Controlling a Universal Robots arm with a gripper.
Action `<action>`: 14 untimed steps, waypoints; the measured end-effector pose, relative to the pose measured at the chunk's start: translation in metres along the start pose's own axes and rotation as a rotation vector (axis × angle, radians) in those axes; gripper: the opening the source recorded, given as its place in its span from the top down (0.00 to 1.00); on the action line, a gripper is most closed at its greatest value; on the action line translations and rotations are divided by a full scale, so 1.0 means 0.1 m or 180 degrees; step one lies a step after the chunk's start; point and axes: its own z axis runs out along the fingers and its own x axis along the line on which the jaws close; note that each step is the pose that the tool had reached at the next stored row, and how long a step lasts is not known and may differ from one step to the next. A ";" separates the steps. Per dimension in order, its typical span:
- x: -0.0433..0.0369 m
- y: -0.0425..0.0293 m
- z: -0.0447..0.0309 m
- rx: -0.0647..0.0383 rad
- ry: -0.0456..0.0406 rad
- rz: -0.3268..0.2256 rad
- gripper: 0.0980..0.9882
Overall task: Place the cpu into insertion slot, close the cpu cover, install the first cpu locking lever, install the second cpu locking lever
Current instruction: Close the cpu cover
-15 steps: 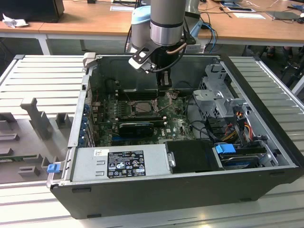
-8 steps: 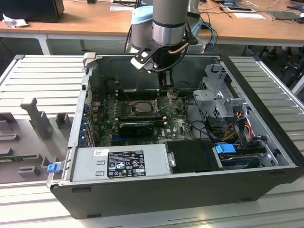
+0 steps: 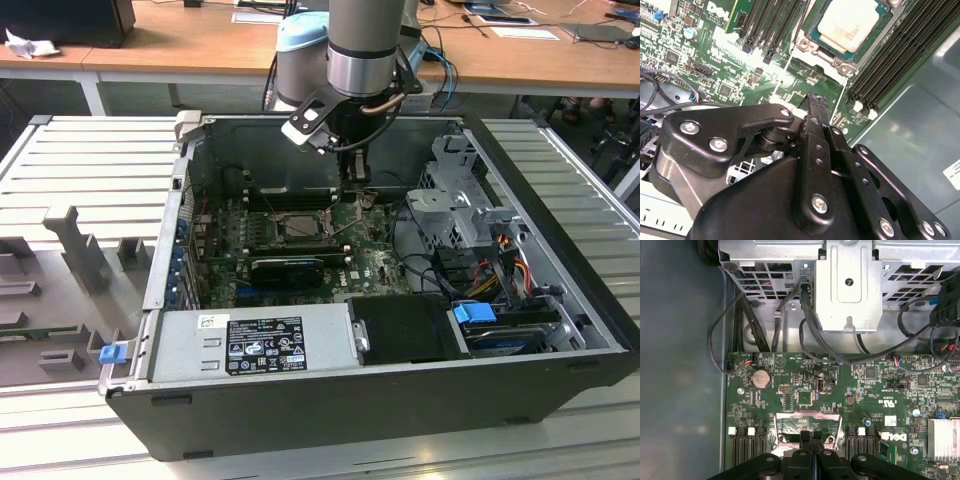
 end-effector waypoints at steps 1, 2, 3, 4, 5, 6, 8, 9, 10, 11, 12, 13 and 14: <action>0.000 0.008 0.001 0.0000 0.0000 0.0000 0.99; 0.000 0.020 0.001 0.0000 0.0000 0.0000 0.99; 0.000 0.029 0.002 0.0000 0.0000 0.0000 0.99; 0.000 0.047 0.003 0.0001 0.0000 0.0000 0.99; 0.000 0.059 0.003 0.0001 0.0000 0.0000 0.99; 0.000 0.071 0.004 0.0001 0.0000 0.0000 0.99; 0.000 0.091 0.005 0.0001 0.0000 0.0000 0.99; 0.000 0.101 0.005 0.0001 0.0000 0.0000 0.99; 0.000 0.108 0.006 0.0001 0.0000 0.0000 0.99; 0.000 0.116 0.006 0.0001 0.0000 0.0000 0.99; -0.001 0.130 0.007 0.0001 0.0000 0.0000 0.99; -0.001 0.141 0.007 0.0001 0.0000 0.0001 0.99; -0.001 0.155 0.008 0.0001 0.0000 0.0000 0.99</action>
